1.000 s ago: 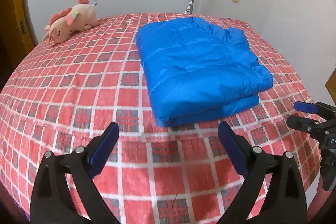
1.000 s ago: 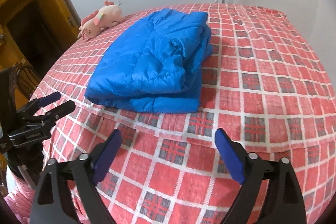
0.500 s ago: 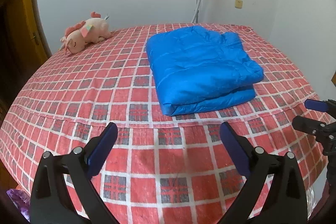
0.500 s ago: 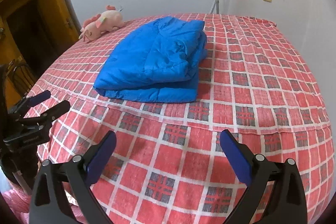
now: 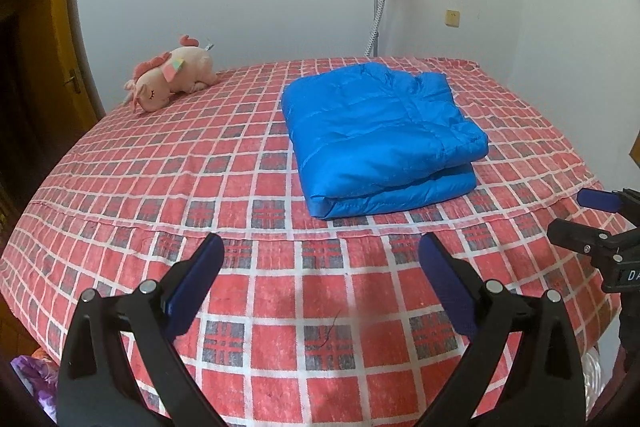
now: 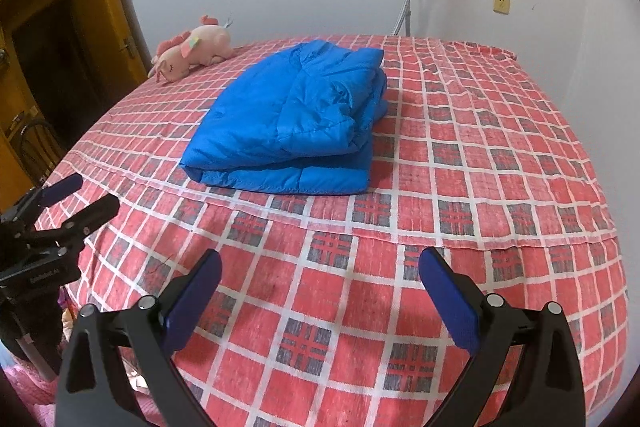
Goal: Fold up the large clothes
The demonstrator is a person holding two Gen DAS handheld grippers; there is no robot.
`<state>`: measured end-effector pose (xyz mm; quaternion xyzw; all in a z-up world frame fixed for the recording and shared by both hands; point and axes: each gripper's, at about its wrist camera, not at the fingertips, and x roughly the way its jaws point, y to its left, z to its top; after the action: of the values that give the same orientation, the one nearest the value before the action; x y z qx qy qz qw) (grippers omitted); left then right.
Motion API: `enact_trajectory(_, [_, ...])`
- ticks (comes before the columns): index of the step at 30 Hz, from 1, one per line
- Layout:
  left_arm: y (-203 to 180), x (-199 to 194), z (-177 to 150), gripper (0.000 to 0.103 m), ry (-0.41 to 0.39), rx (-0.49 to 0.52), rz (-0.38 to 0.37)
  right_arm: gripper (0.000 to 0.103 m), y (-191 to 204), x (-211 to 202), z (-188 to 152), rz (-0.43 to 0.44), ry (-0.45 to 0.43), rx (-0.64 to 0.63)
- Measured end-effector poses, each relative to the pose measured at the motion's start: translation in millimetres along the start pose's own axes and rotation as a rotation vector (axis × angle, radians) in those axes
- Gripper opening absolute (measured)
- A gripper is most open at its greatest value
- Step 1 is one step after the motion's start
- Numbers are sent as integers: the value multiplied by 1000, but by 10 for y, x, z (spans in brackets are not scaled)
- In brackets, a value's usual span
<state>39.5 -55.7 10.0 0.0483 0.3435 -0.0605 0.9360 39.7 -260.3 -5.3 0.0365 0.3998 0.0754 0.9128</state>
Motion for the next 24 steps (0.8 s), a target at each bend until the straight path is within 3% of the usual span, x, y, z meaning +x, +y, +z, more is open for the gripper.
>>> enact_trajectory(24, [31,24,-30,97,6,-4,2,99,17,-61,-15,1,-7,-3])
